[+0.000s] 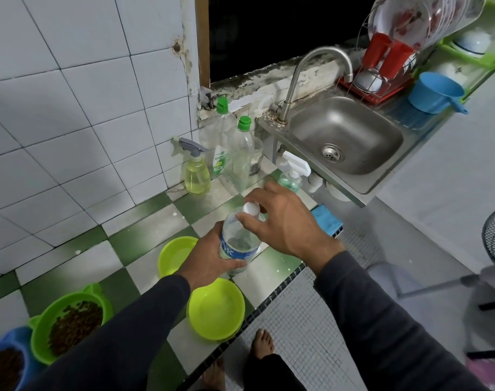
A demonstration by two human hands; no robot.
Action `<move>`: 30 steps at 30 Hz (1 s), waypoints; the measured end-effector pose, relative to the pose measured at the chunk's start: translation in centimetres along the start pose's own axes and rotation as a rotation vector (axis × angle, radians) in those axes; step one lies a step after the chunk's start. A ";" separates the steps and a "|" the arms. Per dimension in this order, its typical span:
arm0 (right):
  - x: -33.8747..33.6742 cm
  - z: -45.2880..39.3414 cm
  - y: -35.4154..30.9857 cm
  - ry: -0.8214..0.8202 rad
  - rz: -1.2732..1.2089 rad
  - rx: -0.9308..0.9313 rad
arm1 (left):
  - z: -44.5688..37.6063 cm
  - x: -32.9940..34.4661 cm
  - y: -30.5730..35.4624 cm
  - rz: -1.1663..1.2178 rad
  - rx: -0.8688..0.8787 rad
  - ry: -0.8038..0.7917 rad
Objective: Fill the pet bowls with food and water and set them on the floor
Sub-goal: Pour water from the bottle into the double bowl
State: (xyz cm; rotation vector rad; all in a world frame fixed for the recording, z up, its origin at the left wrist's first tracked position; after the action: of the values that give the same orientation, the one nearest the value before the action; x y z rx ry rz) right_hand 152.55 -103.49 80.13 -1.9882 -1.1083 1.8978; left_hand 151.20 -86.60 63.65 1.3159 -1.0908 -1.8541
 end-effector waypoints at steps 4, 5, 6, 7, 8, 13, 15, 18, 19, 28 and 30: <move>0.1 0.5 -0.2 -0.022 -0.038 -0.060 | 0.0 0.1 -0.2 0.002 0.004 0.013; 0.1 0.4 -0.2 -0.016 -0.027 -0.046 | 0.0 0.1 -0.1 0.002 0.007 0.013; 0.1 0.3 -0.3 -0.006 -0.007 -0.021 | 0.0 0.1 -0.1 0.002 0.008 0.011; 0.2 0.1 -0.2 0.001 0.020 0.000 | -0.1 0.1 -0.1 -0.002 0.006 0.008; 0.2 0.0 -0.1 0.003 0.041 0.009 | 0.0 0.0 -0.1 -0.007 0.004 0.007; 0.1 0.2 -0.4 0.043 -0.011 -0.074 | 0.0 0.1 0.0 0.000 -0.010 0.010; -0.1 0.2 -0.3 0.060 -0.060 -0.073 | 0.0 0.1 -0.1 0.001 -0.016 0.011; -0.3 0.3 0.1 0.175 -0.174 -0.042 | 0.0 0.1 -0.3 -0.018 -0.014 0.010; -0.4 0.5 0.4 0.243 -0.220 -0.012 | 0.0 0.1 -0.3 -0.026 -0.011 0.010; 4.6 4.0 7.6 0.330 -0.277 0.508 | 0.0 -0.1 -0.3 -0.058 -0.002 0.013; 6.8 5.5 9.0 0.251 -0.279 0.580 | 0.0 -0.1 -0.3 -0.071 -0.004 0.016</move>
State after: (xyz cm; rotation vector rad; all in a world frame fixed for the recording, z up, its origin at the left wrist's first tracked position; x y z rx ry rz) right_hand 150.35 -107.62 68.56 -1.5914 -0.6293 1.5425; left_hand 151.23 -86.41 63.44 1.3811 -1.0447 -1.8926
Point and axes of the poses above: each hand's wrist, its own z-axis away from the middle knuckle, its own x-axis out of the palm, y = z × x, the point moved 2 cm from there along -z, towards the middle knuckle, and after that the axes turned 12 degrees about -z, right-handed, at the moved point
